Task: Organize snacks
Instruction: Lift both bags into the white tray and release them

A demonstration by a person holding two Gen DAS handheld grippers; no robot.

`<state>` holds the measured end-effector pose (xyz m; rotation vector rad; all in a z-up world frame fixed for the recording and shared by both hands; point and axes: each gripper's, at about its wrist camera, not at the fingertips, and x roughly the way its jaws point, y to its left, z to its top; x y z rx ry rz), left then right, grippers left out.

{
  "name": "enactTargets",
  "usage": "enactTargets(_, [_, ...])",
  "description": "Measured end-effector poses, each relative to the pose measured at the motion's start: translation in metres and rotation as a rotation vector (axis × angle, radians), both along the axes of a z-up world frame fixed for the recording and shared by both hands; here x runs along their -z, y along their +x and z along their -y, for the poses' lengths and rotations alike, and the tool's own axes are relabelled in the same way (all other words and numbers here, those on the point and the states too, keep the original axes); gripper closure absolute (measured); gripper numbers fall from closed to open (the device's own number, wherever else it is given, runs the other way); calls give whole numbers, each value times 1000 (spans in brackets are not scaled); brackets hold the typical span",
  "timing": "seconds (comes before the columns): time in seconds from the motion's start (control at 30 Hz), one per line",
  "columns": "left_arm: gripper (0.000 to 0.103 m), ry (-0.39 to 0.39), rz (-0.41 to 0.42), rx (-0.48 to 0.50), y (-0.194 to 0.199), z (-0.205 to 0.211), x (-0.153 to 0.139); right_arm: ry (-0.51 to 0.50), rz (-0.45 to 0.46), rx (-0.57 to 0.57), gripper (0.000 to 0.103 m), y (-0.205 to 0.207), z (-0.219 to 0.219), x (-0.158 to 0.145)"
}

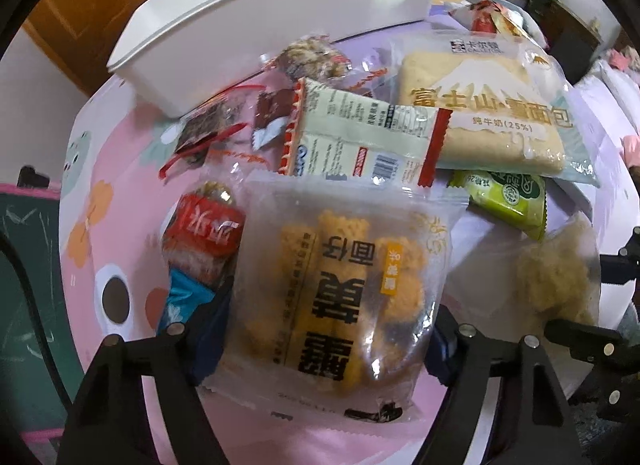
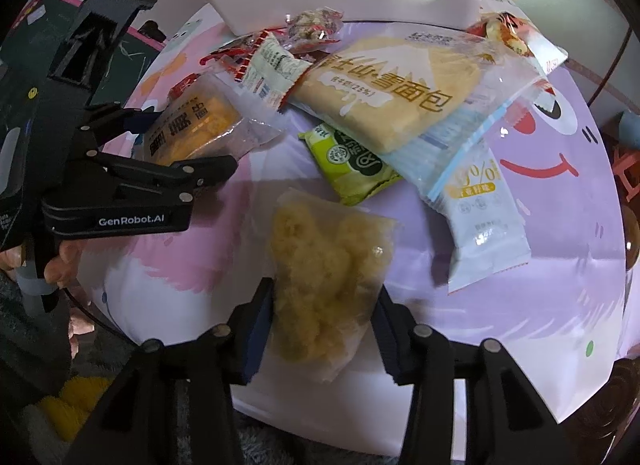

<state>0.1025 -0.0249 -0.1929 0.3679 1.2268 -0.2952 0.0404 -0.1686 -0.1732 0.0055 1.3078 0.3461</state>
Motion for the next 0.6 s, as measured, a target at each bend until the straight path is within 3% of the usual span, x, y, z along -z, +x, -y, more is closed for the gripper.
enactTargets(0.27, [26, -123, 67, -93, -25, -21, -49, 45, 73, -44, 62, -8, -7, -21])
enactTargets(0.4, [25, -182, 137, -108, -37, -28, -90, 94, 152, -57, 62, -10, -2, -50])
enactTargets(0.6, [25, -241, 259, -140, -33, -36, -155, 79, 308, -45, 62, 2, 11, -108])
